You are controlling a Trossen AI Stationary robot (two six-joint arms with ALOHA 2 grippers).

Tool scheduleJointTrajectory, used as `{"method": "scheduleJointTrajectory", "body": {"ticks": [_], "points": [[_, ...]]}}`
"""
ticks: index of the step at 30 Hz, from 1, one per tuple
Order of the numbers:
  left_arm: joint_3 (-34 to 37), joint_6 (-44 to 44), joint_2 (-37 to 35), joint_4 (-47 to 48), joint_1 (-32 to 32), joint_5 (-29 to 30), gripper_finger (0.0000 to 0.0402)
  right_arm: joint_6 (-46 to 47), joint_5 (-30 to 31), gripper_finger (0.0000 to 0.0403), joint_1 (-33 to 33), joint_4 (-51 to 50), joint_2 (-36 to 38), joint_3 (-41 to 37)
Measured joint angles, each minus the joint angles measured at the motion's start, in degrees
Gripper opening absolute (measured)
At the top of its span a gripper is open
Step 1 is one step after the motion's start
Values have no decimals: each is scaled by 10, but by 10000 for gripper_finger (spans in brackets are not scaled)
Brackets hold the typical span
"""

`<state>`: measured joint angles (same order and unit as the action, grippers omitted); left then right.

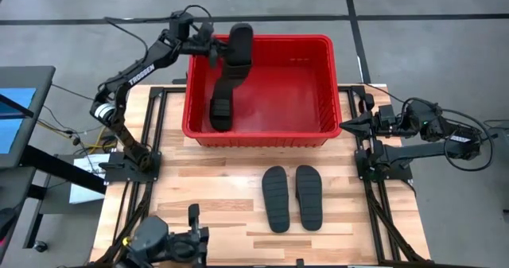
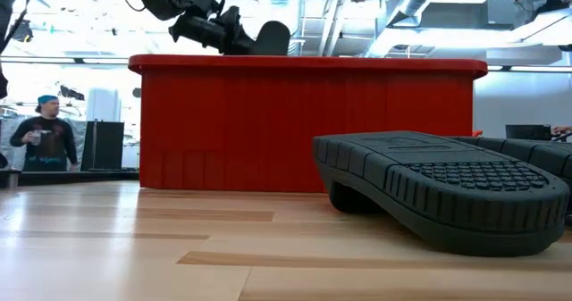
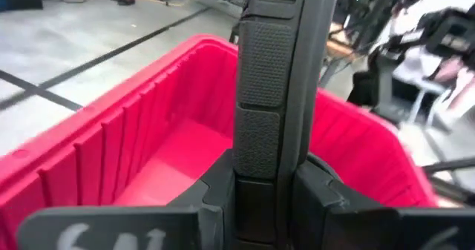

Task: Pick and place slides into bin
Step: Put the black slide into the red bin

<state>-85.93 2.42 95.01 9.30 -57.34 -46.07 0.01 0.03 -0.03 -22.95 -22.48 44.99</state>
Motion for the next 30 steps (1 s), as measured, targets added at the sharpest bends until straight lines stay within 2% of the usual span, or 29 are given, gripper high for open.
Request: {"method": "scheduleJointTrajectory", "body": {"ticks": [5, 12, 18, 21, 30], "points": [[0, 87, -1, -1, 2, -30, 67, 0, 0, 0, 0, 0, 0, 0], [0, 164, 7, 12, 37, -38, 67, 0, 0, 0, 0, 0, 0, 0], [0, 143, 8, 91, 65, 1, 67, 0, 0, 0, 0, 0, 0, 0], [0, 148, 8, 91, 69, 10, 67, 0, 0, 0, 0, 0, 0, 0], [97, 289, 7, -34, 73, 29, 67, 0, 0, 0, 0, 0, 0, 0]]}}
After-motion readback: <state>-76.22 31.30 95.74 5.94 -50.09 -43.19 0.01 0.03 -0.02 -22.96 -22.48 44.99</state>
